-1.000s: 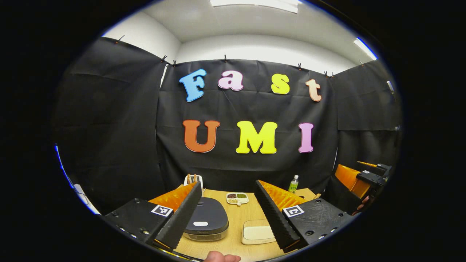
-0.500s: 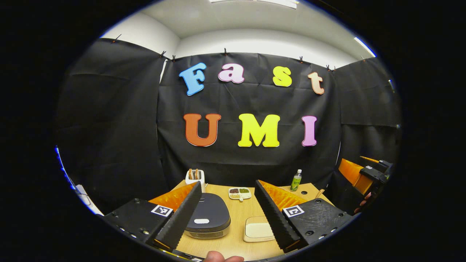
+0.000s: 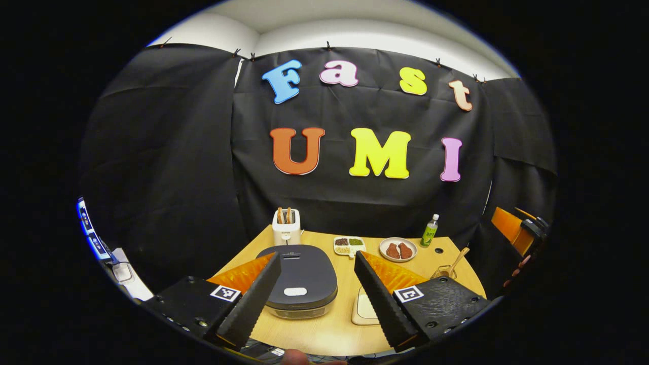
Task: Close the left gripper, press the button to open the rice cooker; take a wooden spoon from the chopstick holder with the right hand, scoop a spoonful of rice and pour it into the rice cooker, then put the wooden spoon back into the chopstick holder.
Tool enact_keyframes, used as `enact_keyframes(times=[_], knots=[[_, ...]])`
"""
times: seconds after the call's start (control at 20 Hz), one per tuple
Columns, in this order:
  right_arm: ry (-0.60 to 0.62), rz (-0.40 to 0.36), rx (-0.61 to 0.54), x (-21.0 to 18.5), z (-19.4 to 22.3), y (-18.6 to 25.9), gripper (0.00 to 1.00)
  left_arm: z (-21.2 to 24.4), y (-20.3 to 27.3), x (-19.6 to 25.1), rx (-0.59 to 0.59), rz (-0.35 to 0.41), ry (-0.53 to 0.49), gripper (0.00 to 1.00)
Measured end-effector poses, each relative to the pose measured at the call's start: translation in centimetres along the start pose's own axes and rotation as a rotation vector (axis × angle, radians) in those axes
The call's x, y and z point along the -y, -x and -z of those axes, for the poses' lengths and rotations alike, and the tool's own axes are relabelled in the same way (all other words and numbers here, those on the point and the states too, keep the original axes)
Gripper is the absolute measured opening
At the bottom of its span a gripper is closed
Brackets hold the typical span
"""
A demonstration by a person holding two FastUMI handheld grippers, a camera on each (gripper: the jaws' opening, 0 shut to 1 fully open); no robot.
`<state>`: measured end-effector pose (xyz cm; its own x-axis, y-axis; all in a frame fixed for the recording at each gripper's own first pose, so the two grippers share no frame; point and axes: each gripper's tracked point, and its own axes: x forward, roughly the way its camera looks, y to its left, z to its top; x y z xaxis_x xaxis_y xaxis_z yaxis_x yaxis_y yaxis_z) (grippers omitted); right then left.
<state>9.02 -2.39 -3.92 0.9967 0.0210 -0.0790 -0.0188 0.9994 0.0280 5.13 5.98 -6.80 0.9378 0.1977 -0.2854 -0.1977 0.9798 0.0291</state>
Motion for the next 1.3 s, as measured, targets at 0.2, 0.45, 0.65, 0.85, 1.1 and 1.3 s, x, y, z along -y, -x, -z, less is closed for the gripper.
enact_keyframes(times=[0.2,0.45,0.65,0.85,1.1,1.3], knots=[[0.003,0.018,-0.013,1.4,0.5,-1.3,1.00,2.3,-2.8,-0.6,-0.125,0.009,0.024,0.95],[-0.003,0.059,-0.027,3.5,1.0,-2.2,1.00,4.9,-6.1,-1.7,-0.252,0.024,0.021,0.69],[-0.002,0.083,-0.064,4.6,2.0,-2.8,1.00,7.3,-9.0,-2.3,-0.341,0.025,0.039,0.47],[-0.010,0.101,-0.076,5.8,2.5,-3.3,1.00,9.7,-12.0,-3.3,-0.415,0.015,0.068,0.29],[-0.038,0.101,-0.112,6.6,3.9,-3.5,1.00,13.6,-11.8,-2.4,-0.541,0.079,0.153,0.00],[-0.038,0.104,-0.118,6.8,4.3,-3.6,1.00,15.0,-13.3,-2.9,-0.574,0.069,0.166,0.00]])
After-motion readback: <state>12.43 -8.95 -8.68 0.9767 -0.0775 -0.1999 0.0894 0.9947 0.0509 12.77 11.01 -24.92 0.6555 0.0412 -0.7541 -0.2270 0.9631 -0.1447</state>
